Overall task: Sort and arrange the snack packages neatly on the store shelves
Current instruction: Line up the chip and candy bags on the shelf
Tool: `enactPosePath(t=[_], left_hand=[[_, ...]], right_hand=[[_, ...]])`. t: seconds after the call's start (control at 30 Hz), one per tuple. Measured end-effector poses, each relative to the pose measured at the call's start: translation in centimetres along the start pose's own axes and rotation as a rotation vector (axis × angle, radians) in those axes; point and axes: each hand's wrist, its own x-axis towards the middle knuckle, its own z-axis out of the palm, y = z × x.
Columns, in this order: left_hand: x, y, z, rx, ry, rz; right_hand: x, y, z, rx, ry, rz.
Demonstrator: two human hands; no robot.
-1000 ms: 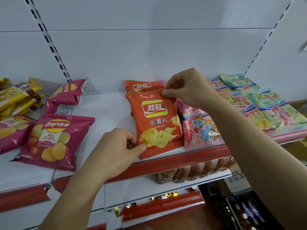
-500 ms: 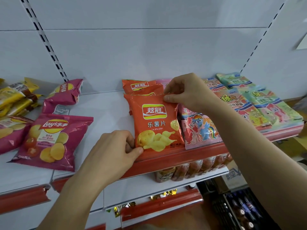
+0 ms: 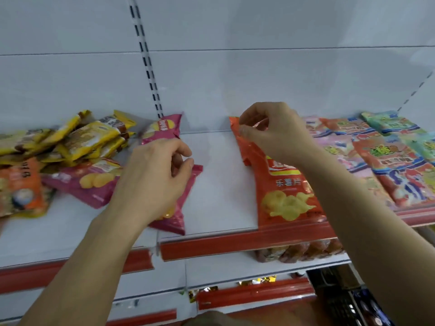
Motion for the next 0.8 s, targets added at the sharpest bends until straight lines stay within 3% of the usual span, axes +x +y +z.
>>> enactPosePath(t=[0.2,0.27,0.47,0.57,0.7,0.8], left_hand=[[0.3,-4.9,-0.1,0.035,-0.06,0.053],[0.1,-5.5,-0.3,0.003,-0.077,0.088],[-0.2,-7.5,-1.6,-0.1,-0.091,0.131],[-0.4,-7.5,-2.4,-0.347,-0.015,0.022],[0.8,-6.7,-4.0,-0.764,0.125,-0.214],[3.1,-6.3,-4.5,-0.852,0.066,-0.271]], right_hand=[[2.4,-6.3,8.4,0.057,-0.282,0.026],[3.3,-7.2,11.0,0.028,-0.31,0.071],[3.1,-8.1,10.9,0.259,0.027,0.156],[1.8,-8.3,8.3,0.495,0.166,0.222],[-0.6,-8.8,5.4,0.625,0.182,0.228],[-2.0,-8.8,4.8,0.627,0.122,0.179]])
